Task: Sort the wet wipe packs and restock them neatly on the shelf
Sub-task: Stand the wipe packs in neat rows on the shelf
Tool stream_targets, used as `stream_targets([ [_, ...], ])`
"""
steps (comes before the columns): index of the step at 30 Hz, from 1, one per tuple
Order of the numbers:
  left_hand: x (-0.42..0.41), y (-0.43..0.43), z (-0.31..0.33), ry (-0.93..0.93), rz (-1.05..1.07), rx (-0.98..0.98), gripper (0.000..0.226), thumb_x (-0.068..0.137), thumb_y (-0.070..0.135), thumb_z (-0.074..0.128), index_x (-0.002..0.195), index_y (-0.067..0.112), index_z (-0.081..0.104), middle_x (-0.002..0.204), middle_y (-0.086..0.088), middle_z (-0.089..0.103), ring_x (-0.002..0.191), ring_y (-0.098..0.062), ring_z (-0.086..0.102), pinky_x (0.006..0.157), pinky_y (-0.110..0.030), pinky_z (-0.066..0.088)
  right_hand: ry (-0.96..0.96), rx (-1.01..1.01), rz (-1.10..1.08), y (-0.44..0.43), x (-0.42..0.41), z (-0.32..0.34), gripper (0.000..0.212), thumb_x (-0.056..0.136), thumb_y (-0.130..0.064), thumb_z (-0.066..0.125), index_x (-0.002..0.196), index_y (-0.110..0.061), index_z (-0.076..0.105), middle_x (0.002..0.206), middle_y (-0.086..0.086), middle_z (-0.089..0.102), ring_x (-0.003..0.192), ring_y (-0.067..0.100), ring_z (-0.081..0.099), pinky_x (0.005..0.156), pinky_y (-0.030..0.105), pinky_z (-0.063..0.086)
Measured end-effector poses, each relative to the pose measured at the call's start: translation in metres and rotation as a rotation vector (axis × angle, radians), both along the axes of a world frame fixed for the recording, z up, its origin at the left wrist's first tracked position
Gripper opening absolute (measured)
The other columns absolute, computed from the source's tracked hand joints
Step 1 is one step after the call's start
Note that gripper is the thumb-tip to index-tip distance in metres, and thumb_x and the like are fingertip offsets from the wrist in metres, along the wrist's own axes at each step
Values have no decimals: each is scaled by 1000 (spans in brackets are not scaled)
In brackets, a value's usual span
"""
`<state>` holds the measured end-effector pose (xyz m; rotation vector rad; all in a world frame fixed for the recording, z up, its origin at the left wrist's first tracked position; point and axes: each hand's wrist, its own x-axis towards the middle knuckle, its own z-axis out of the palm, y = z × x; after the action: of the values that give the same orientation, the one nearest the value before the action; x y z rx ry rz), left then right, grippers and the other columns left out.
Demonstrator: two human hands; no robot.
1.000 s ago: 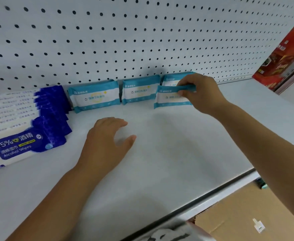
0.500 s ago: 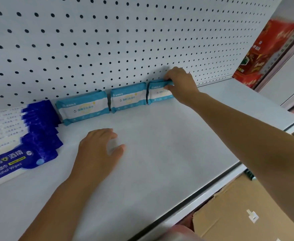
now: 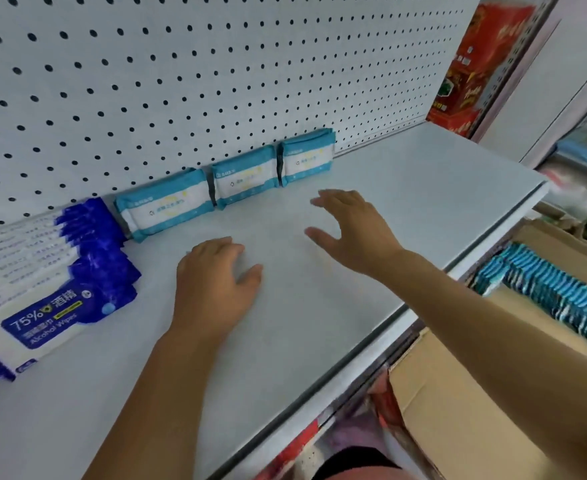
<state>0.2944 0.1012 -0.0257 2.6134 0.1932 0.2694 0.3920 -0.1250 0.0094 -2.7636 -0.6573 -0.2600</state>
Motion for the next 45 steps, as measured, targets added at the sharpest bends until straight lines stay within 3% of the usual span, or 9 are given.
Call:
stream_targets([
  [6, -22, -51, 11, -209, -288, 59, 50, 85, 40, 67, 122, 6, 72, 135, -15, 66, 128, -36, 59, 106, -59, 46, 103, 141, -228, -57, -131, -13, 58, 94, -52, 61, 145, -25, 51, 152, -6, 46, 141, 15, 38, 116, 32, 33],
  [11, -93, -131, -4, -327, -618, -23, 43, 91, 30, 62, 126, 5, 68, 127, -12, 70, 120, -33, 63, 104, -47, 50, 157, 253, -494, -119, -248, -43, 51, 93, -39, 67, 139, -21, 56, 144, -4, 53, 132, 19, 48, 105, 38, 46],
  [16, -195, -202, -55, -50, -859, -99, 48, 91, 29, 65, 133, 7, 64, 134, -7, 66, 126, -28, 59, 107, -43, 47, 275, 339, -758, -166, -383, -84, 54, 91, -37, 69, 140, -22, 53, 146, -7, 50, 131, 16, 44, 105, 36, 44],
  [20, -244, -246, -79, 123, -1013, -50, 53, 91, 31, 69, 137, 6, 62, 137, -9, 64, 129, -28, 57, 109, -44, 48, 328, 447, -945, -190, -462, -107, 53, 88, -33, 73, 137, -20, 55, 141, -3, 54, 129, 22, 49, 106, 35, 43],
  [23, -259, -285, -84, 185, -1086, 14, 53, 92, 29, 72, 139, 7, 61, 141, -9, 62, 130, -29, 55, 111, -40, 42, 346, 480, -1026, -215, -503, -116, 51, 89, -34, 71, 136, -22, 56, 141, -6, 54, 129, 18, 48, 100, 24, 39],
  [27, -275, -355, -88, 147, -1098, 72, 51, 90, 32, 69, 135, 8, 65, 137, -9, 66, 123, -33, 61, 105, -41, 46, 351, 467, -1093, -270, -551, -117, 47, 92, -32, 70, 136, -27, 54, 143, -12, 50, 129, 10, 41, 94, 12, 27],
  [32, -301, -463, -93, 185, -998, 100, 51, 94, 34, 69, 138, 9, 62, 144, -10, 60, 131, -33, 55, 110, -42, 42, 415, 338, -1058, -382, -601, -125, 53, 92, -34, 68, 141, -20, 52, 147, -6, 49, 134, 19, 42, 106, 30, 39],
  [36, -323, -537, -94, 240, -905, 97, 52, 96, 37, 64, 143, 14, 58, 149, -5, 56, 135, -31, 50, 111, -40, 40, 445, 249, -989, -471, -619, -126, 51, 91, -33, 68, 137, -15, 55, 141, -2, 54, 126, 27, 49, 98, 44, 48],
  [45, -303, -611, -103, 392, -609, 128, 60, 99, 45, 58, 149, 14, 49, 151, -7, 52, 141, -30, 43, 114, -43, 37, 532, 286, -837, -592, -583, -141, 49, 93, -30, 64, 139, -18, 52, 140, -3, 55, 130, 20, 43, 98, 38, 46],
])
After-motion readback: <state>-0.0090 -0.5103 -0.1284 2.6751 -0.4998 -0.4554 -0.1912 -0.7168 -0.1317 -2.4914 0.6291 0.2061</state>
